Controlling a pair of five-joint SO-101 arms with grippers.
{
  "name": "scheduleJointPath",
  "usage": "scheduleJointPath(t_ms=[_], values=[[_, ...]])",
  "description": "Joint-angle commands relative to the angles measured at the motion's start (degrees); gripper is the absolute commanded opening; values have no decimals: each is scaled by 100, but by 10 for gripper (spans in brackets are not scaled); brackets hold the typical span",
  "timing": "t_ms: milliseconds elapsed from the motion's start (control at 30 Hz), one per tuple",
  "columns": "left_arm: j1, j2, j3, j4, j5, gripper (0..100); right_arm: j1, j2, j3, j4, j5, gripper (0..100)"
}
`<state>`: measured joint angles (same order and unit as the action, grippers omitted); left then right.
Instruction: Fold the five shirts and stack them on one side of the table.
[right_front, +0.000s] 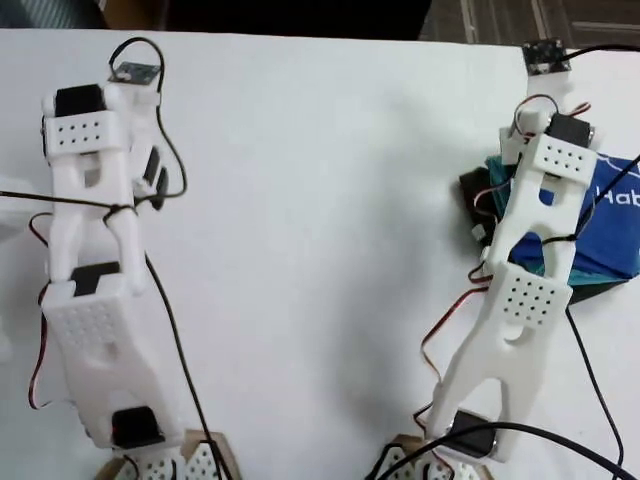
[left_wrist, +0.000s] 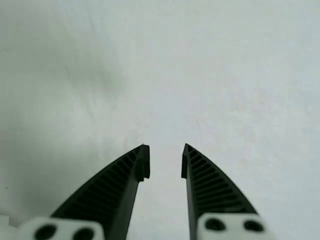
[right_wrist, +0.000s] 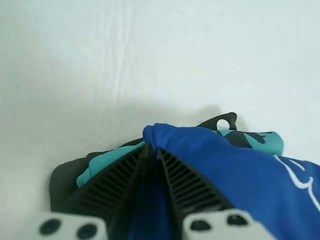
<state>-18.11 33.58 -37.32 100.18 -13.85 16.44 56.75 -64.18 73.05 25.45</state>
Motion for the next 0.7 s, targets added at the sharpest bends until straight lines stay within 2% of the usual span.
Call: scheduleJointPath(t_ms=[0,167,333,667], values=[[-26,-475,-66,-35,-62,132,-22,-92,-510,400,-9,21],[-26,-466,-66,-35,-62,132,-259,-92,-1178,1138,44,21],[-35,-484,-75,-35,-62,132,-576,-31,-1829,1912,765,21],[-53,-484,-75,-44,-62,132,-435,286,-1925,2387,1767,22]])
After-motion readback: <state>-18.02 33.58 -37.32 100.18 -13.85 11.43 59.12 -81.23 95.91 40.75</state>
